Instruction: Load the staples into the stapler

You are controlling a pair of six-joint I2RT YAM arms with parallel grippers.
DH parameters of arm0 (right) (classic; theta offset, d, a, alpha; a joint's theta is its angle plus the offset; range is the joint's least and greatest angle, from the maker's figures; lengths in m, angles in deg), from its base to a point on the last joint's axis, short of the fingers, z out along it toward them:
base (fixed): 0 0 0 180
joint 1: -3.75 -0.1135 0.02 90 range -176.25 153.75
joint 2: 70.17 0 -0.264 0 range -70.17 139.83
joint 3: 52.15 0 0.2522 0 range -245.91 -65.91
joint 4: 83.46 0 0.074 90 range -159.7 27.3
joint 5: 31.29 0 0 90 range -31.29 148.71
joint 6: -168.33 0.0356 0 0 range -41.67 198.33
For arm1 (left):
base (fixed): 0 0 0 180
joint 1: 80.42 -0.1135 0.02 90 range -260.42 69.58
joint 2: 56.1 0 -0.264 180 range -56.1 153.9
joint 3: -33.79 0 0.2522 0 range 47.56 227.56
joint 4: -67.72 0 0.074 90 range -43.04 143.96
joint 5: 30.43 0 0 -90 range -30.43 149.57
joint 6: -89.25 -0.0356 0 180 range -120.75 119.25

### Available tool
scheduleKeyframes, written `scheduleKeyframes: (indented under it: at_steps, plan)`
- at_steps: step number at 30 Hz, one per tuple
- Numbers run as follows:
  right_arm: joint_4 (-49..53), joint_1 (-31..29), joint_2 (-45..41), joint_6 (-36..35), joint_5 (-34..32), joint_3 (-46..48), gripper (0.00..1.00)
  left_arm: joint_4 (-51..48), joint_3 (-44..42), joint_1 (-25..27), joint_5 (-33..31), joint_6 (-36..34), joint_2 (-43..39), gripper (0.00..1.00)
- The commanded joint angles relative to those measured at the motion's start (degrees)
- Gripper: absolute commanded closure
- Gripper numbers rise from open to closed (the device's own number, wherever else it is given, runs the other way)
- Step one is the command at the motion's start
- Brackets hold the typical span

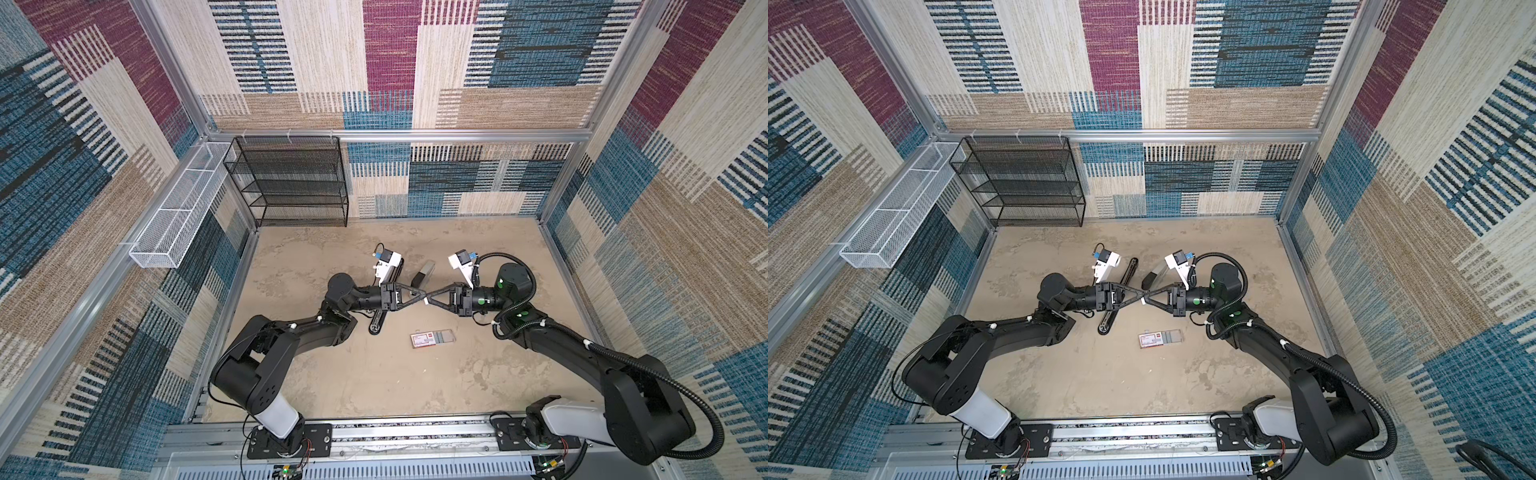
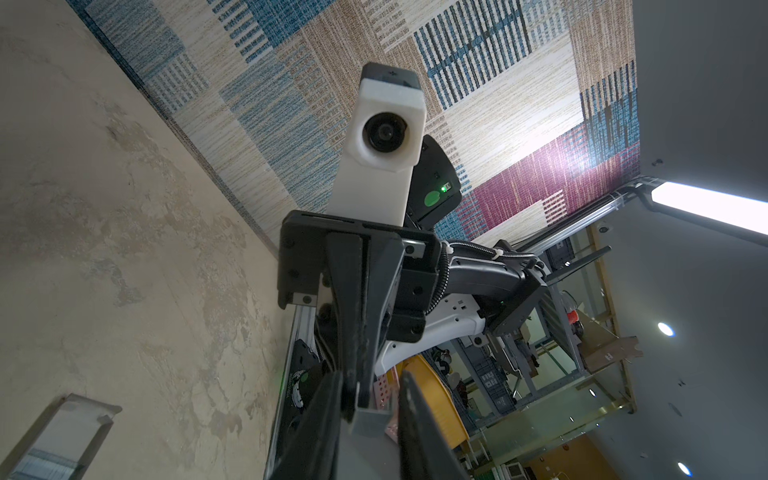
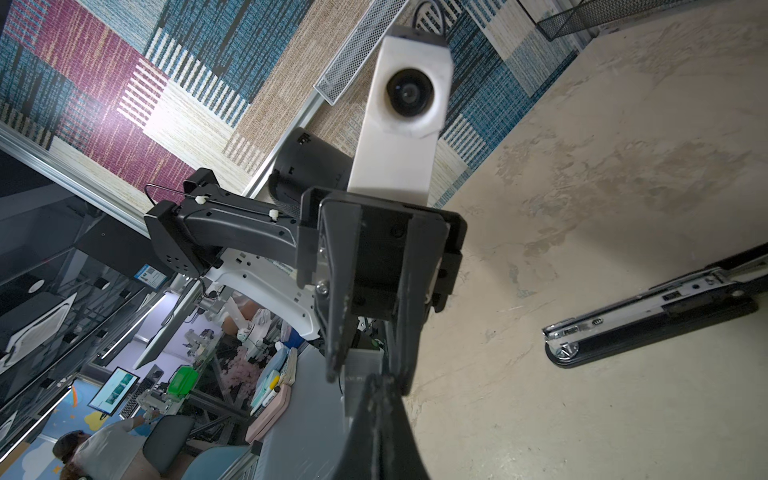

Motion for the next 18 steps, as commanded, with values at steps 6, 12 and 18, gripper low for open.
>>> scheduleKeyframes:
  at_steps: [6,12,18]
  plan:
    - [2.3,0.0,0.1,-0.8,-1.6,-0.2,1.0,3.9,0.5,-0.2,1.2,1.0,-0.3,0.76]
    - [3.4,0.0,-0.3,-1.5,-2.1,0.0,1.0,3.8,0.3,-0.7,1.2,1.3,-0.4,0.84]
    - [5.8,0.0,-1.1,-3.0,-2.7,0.3,1.0,3.9,0.1,-1.6,1.0,1.4,-0.9,0.84]
